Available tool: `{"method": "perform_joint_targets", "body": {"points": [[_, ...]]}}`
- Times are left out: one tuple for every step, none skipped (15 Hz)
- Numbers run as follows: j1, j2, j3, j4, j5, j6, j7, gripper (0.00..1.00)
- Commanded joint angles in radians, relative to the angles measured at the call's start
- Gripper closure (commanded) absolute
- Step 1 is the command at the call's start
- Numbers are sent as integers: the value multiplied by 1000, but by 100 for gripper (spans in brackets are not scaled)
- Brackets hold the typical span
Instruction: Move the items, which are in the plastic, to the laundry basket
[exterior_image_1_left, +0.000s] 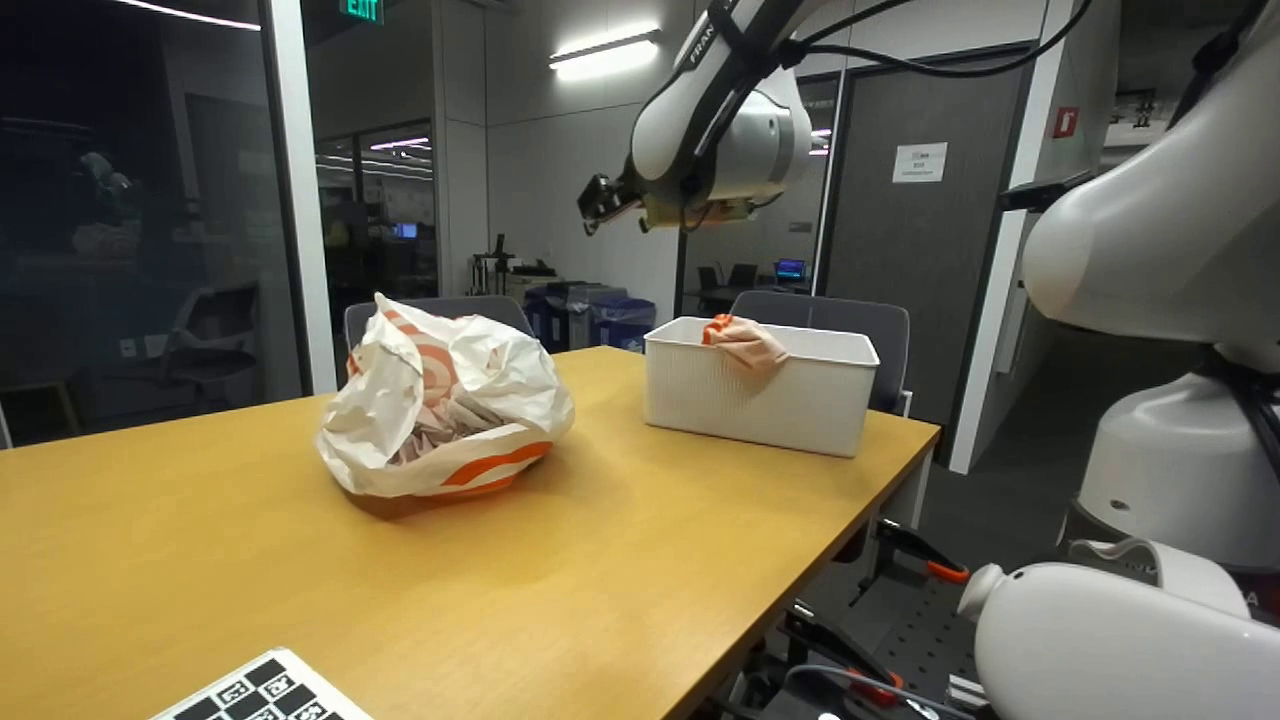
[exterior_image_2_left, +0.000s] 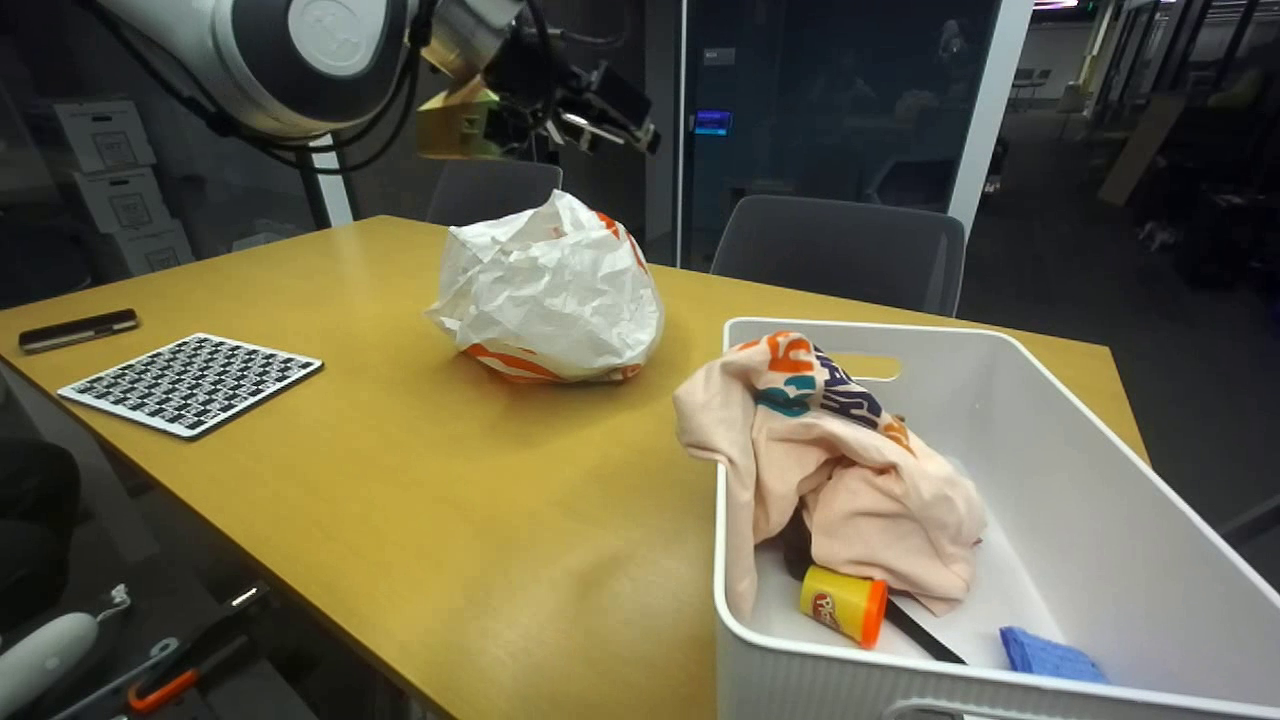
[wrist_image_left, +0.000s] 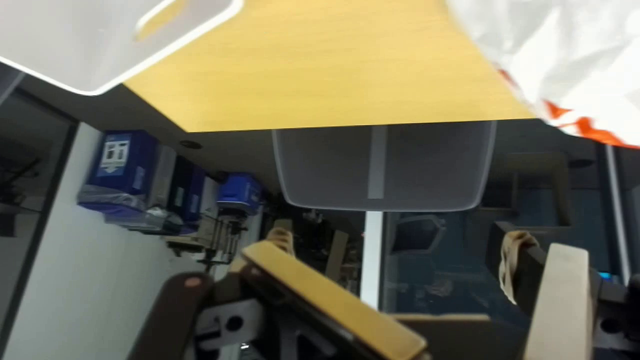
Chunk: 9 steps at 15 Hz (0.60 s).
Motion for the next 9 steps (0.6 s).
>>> {"method": "perform_joint_targets", "body": {"points": [[124, 131, -21, 76, -123, -33, 72, 0], [127, 170, 18, 97, -85, -39, 31, 0], [136, 213, 33, 110, -100, -35, 32, 0], [127, 256, 67, 124, -101, -29, 37, 0], [116, 294, 105, 135, -103, -20, 43, 0], [111, 333, 133, 146, -106, -19, 41, 0], [110, 372, 158, 157, -110, -22, 40, 0], [108, 410, 182, 167, -115, -31, 40, 0], [112, 452, 200, 170, -127, -43, 29, 0]]}}
